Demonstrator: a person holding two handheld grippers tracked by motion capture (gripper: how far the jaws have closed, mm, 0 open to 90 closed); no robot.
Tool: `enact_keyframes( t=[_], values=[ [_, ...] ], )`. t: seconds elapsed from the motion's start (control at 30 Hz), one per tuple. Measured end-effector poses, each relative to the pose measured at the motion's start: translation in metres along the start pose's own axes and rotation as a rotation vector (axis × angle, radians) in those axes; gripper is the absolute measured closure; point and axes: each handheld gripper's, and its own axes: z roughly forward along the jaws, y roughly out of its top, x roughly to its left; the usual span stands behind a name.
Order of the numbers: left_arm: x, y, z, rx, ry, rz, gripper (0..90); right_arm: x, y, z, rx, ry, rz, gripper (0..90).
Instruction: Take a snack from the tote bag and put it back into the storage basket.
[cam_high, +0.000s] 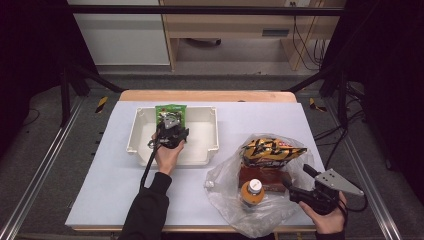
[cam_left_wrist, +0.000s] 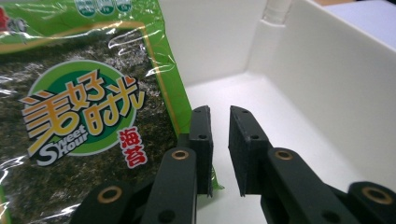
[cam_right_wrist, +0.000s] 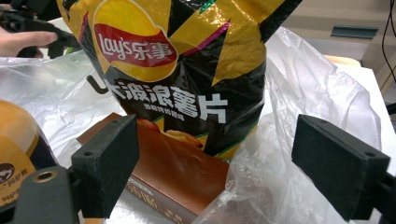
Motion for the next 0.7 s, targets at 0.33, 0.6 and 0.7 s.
enact_keyframes(
  t=[0.33, 0.6, 0.7],
  values=[
    [0.004, 0.003, 0.016, -0.045, -0.007, 0.045, 79.9, -0.001, 0.0, 0.0, -0.001, 0.003, -0.003, 15.6],
    [0.012, 0.002, 0.015, -0.021, 0.049, 0.071, 79.0, -0.001, -0.001, 0.0, 0.001, 0.001, -0.001, 15.8],
    [0.019, 0.001, 0.012, -0.015, 0.064, 0.066, 78.8, -0.002, -0.001, 0.0, 0.002, 0.001, 0.0, 15.8]
  ],
)
